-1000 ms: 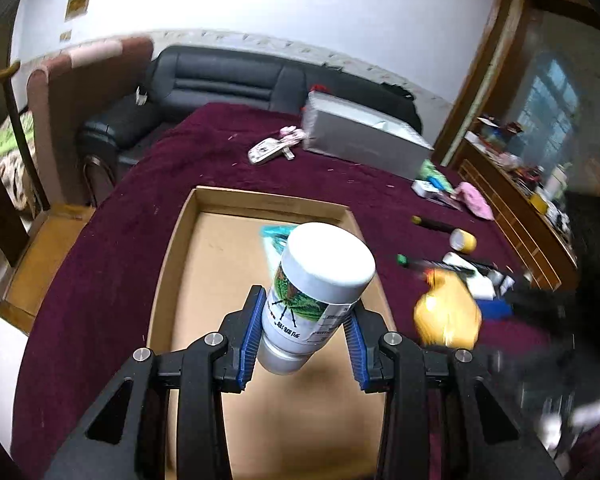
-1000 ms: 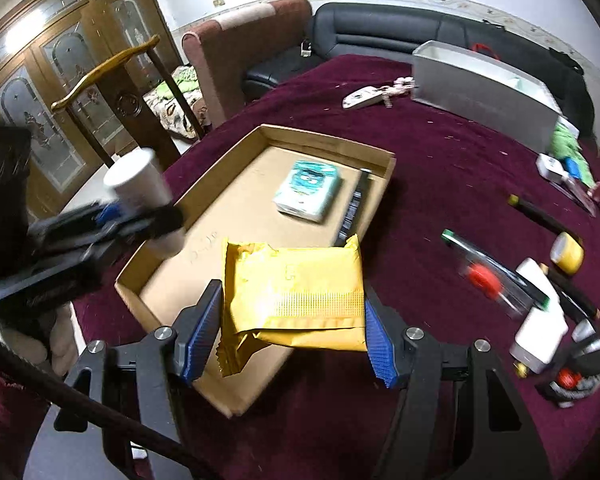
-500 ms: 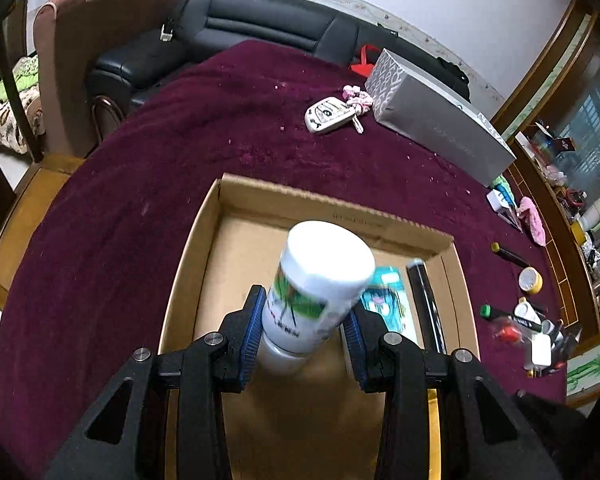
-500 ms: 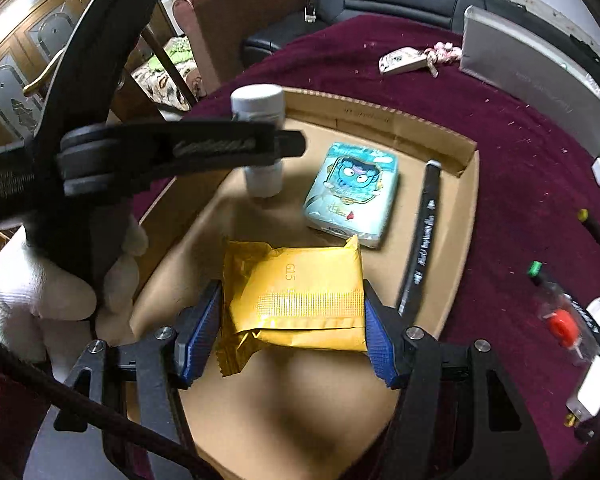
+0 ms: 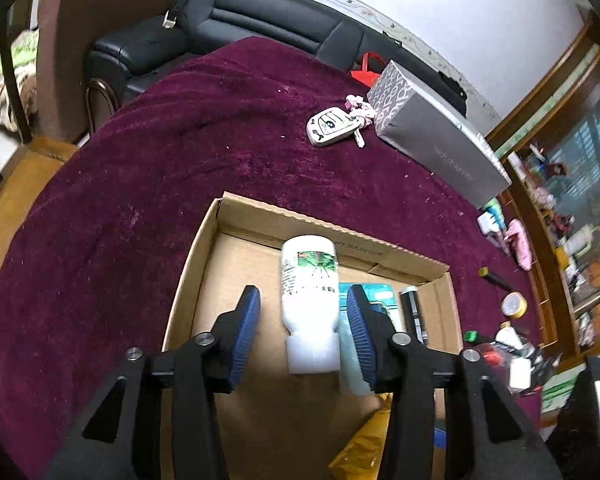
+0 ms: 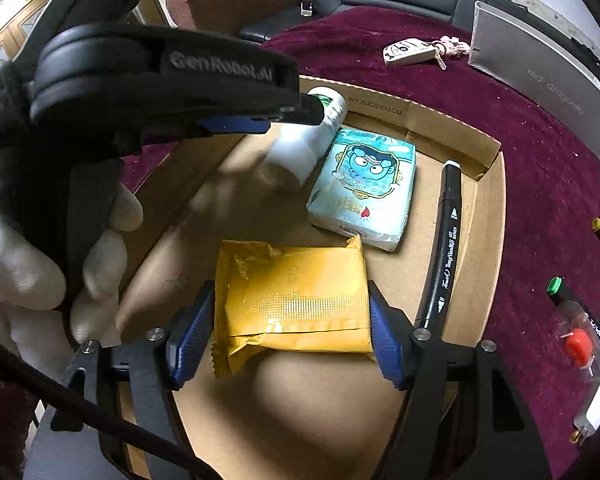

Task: Organize objects
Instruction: 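Place the white bottle and yellow envelope into the tray and open both grippers, then move the left gripper to the clear box with red item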

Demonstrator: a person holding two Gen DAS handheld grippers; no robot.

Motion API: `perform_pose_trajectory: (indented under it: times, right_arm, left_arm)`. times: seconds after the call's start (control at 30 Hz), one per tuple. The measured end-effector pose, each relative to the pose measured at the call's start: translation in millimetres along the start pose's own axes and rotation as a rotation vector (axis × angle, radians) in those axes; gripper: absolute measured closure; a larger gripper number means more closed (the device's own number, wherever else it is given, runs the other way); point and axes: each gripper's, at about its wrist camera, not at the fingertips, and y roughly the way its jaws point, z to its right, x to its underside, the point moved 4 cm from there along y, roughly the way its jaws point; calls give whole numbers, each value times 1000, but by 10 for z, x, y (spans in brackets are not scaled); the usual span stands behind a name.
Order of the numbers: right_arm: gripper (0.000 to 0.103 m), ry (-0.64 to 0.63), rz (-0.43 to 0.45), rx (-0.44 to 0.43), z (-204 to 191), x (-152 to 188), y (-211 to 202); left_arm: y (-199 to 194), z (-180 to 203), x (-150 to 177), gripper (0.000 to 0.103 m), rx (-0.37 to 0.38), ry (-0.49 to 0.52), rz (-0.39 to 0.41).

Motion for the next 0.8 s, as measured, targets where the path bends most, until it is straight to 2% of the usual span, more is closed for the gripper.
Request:
perform_pose_trajectory:
  times: [0.13, 0.5, 0.6, 0.67, 0.8]
  right_arm:
    - [31, -7, 17, 8, -21, -22, -57]
    - [27, -32, 135, 23, -75, 72, -615]
    - [27, -14, 156, 12, -32, 94, -704]
    - [24, 18, 159, -11, 20, 96, -724]
    - [24, 105, 173, -45, 177, 101, -792]
  left_arm:
    - [-158, -2, 13, 54, 75, -54, 14]
    - [-686, 12, 162, 51, 232, -203, 57]
    - [-818, 140, 225, 51, 243, -183, 82]
    - [-878, 232, 247, 51, 229, -157, 97]
    - [-976, 423, 351, 51, 216, -102, 98]
